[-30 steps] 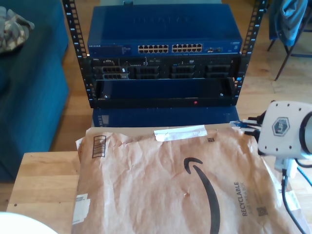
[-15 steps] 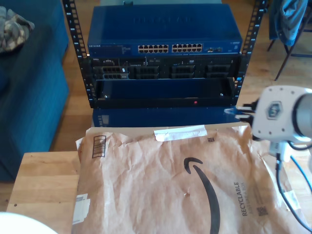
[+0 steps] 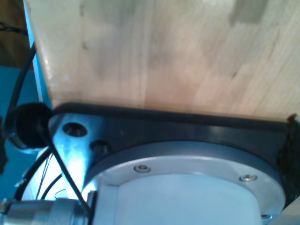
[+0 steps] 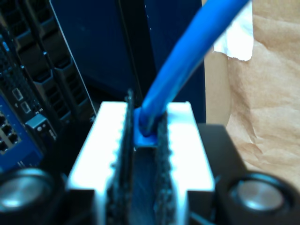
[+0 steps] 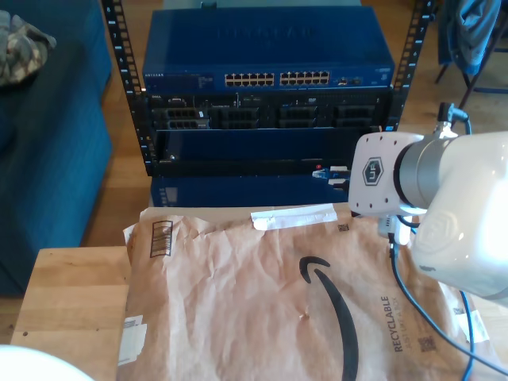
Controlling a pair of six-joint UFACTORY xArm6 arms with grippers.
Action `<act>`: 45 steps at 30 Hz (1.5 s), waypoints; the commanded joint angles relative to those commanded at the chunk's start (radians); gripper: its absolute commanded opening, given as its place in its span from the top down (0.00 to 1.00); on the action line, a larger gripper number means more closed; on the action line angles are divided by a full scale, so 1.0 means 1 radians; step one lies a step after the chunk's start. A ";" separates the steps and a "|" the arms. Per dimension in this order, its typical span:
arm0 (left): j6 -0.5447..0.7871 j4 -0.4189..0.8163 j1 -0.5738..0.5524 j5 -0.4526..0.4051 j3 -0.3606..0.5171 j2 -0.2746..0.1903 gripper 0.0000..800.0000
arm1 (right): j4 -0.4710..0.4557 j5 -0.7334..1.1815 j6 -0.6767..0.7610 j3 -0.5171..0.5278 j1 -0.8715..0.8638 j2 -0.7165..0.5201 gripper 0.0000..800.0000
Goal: Grab the cable and plug it in
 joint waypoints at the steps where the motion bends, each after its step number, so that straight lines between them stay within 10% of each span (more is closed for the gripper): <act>1: 0.000 0.000 0.000 0.000 0.000 0.000 0.00 | 0.000 -0.002 0.000 -0.002 0.000 -0.002 1.00; 37: 0.000 0.000 0.000 0.000 0.000 0.000 0.00 | -0.130 -0.152 -0.037 -0.071 0.126 0.143 1.00; 45: 0.000 0.000 0.000 0.000 0.000 0.000 0.00 | -0.137 -0.462 -0.034 0.005 0.232 0.212 1.00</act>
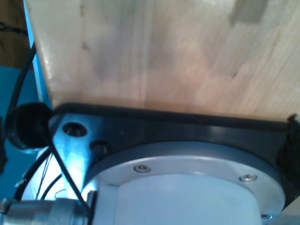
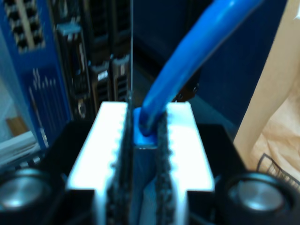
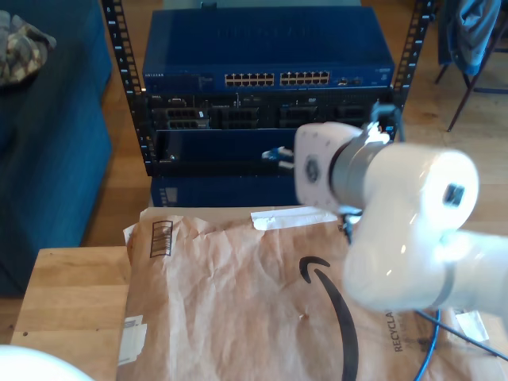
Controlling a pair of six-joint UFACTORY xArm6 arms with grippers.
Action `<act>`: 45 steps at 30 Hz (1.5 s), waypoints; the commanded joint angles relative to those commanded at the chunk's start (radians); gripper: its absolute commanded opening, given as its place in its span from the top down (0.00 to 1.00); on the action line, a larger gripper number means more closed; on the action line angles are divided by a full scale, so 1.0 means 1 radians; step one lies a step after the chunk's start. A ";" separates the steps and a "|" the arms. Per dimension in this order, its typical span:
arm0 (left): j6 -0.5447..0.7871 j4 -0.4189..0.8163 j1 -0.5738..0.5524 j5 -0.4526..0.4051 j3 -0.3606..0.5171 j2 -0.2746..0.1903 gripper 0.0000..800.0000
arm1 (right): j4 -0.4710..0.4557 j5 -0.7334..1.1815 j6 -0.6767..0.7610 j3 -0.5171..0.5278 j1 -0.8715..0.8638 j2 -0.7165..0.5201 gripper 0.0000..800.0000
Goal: Grab the cable and plug it in
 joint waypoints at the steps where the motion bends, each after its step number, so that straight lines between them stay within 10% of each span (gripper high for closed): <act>1: 0.000 0.000 0.000 0.000 0.000 0.000 0.00 | 0.000 -0.049 0.000 0.002 0.000 0.018 1.00; 23: 0.000 0.000 0.000 0.000 0.000 0.000 0.00 | -0.002 -0.672 0.006 0.060 0.041 0.253 1.00; 45: 0.000 0.000 0.000 0.000 0.000 0.000 0.00 | 0.000 -0.918 0.003 -0.233 0.057 0.569 1.00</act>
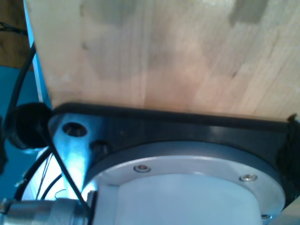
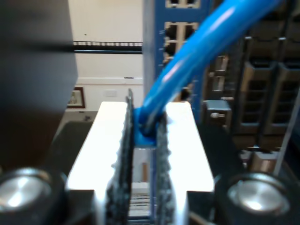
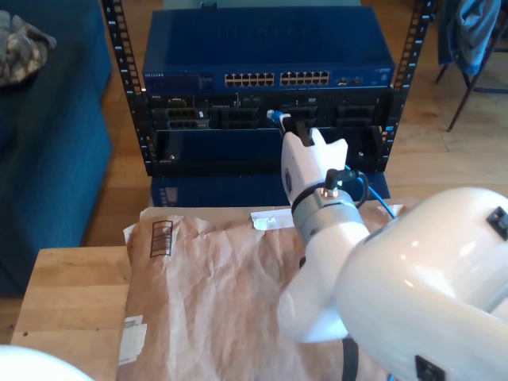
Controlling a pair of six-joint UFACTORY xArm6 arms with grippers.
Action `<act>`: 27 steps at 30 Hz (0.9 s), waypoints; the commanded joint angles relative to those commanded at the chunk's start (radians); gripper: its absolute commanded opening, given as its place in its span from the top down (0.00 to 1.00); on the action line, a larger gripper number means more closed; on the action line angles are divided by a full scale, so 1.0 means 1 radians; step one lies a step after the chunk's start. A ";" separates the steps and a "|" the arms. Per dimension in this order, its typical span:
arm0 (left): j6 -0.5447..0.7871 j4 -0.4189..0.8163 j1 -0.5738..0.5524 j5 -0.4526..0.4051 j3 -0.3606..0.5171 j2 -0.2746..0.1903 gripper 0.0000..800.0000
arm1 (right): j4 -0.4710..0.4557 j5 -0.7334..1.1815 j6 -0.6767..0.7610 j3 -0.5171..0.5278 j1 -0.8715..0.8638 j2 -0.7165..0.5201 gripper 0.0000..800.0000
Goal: Grab the cable and plug it in
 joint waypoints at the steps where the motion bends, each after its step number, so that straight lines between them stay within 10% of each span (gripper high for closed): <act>1: 0.000 0.000 0.000 0.000 0.000 0.000 0.00 | 0.000 -0.008 0.000 -0.014 0.000 0.017 1.00; 27: 0.000 0.000 0.000 0.000 0.000 0.000 0.00 | 0.334 -0.242 -0.072 -0.377 -0.005 0.359 1.00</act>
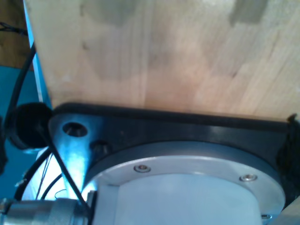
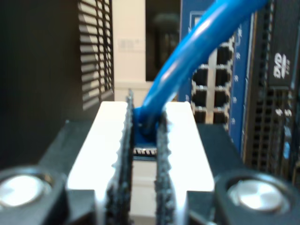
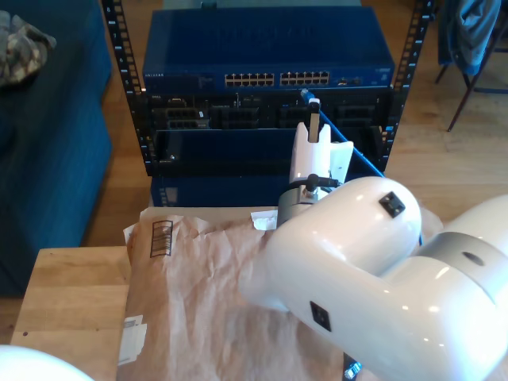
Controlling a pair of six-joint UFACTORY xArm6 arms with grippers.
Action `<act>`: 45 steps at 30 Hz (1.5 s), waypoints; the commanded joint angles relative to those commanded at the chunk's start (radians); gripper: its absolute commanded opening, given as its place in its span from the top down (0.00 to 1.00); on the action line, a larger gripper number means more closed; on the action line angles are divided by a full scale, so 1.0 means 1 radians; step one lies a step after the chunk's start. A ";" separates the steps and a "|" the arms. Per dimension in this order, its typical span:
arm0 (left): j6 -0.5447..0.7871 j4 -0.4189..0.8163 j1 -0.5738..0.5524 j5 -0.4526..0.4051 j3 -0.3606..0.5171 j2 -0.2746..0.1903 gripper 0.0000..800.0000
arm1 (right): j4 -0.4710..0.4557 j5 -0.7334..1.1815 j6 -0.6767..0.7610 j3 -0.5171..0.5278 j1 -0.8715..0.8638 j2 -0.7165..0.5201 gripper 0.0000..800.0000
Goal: Grab the cable and plug it in
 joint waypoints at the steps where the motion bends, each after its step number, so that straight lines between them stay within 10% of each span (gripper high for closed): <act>1: 0.000 0.000 0.000 0.000 0.000 0.000 0.00 | 0.018 -0.002 -0.005 -0.018 0.000 0.015 1.00; 18: 0.000 0.000 0.000 0.000 0.000 0.000 0.00 | 0.164 -0.021 -0.201 -0.261 -0.005 0.147 1.00; 45: 0.000 0.000 0.000 0.000 0.000 0.000 0.00 | 0.155 0.107 -0.207 -0.305 -0.060 0.152 1.00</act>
